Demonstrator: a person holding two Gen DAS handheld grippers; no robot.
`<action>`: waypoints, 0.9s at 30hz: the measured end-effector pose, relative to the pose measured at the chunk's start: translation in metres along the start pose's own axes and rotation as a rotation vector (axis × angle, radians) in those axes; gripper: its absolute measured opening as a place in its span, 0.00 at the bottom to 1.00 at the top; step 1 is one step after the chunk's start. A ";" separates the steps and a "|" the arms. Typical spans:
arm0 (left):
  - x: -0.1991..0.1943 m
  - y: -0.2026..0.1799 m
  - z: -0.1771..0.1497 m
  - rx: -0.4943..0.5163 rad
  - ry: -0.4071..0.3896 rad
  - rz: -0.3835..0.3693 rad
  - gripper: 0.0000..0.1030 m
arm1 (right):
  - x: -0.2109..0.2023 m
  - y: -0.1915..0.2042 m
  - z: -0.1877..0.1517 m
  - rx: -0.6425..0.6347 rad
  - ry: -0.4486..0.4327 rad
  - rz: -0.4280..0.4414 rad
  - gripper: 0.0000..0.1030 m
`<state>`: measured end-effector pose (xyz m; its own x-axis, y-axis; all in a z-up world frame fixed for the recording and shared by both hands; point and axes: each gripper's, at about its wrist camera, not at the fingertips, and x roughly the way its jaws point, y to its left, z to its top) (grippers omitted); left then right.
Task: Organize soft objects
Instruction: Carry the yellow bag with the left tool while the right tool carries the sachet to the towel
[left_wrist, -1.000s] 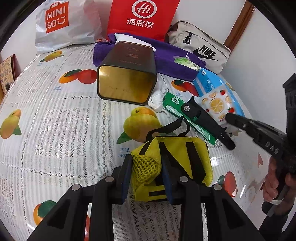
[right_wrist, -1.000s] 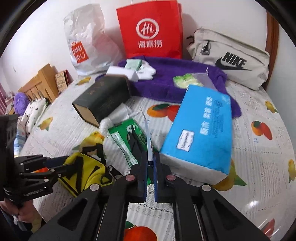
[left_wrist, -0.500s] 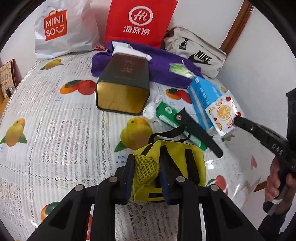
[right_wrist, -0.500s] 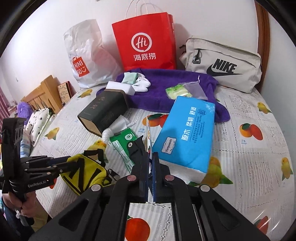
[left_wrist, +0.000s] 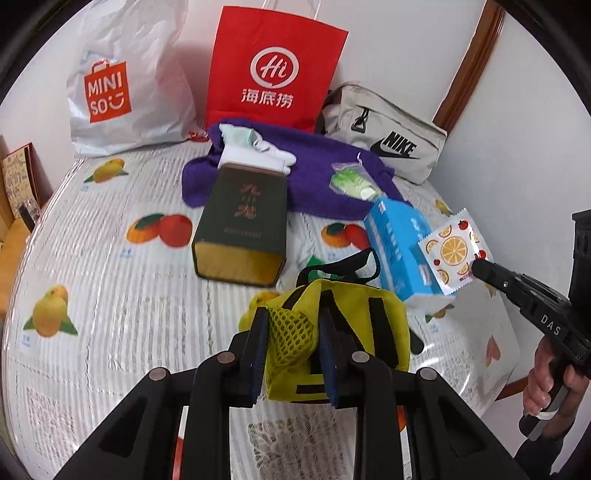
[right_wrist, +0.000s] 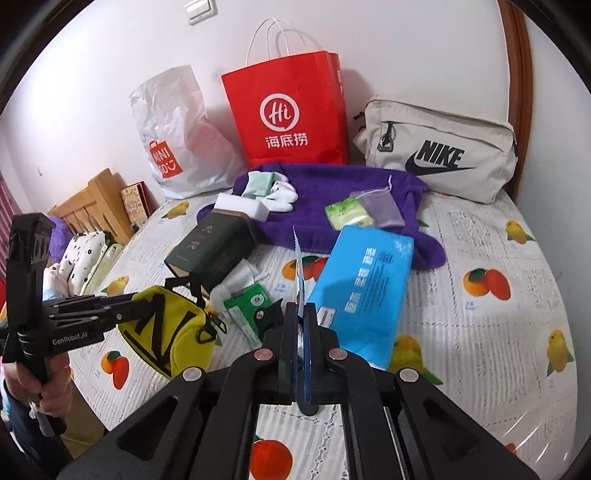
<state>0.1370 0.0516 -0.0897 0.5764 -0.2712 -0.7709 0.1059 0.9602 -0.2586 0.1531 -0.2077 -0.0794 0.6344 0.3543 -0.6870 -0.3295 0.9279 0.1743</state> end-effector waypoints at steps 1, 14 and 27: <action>0.000 -0.001 0.003 0.000 -0.001 -0.005 0.24 | 0.000 -0.001 0.002 0.001 0.002 0.004 0.02; 0.013 -0.004 0.052 0.012 -0.002 0.016 0.24 | 0.011 -0.026 0.044 0.018 -0.026 -0.024 0.02; 0.039 0.000 0.114 0.025 -0.011 0.062 0.24 | 0.049 -0.053 0.103 0.003 -0.042 -0.037 0.02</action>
<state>0.2516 0.0491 -0.0533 0.5914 -0.2108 -0.7783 0.0902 0.9764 -0.1960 0.2742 -0.2278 -0.0500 0.6748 0.3239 -0.6632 -0.3028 0.9409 0.1514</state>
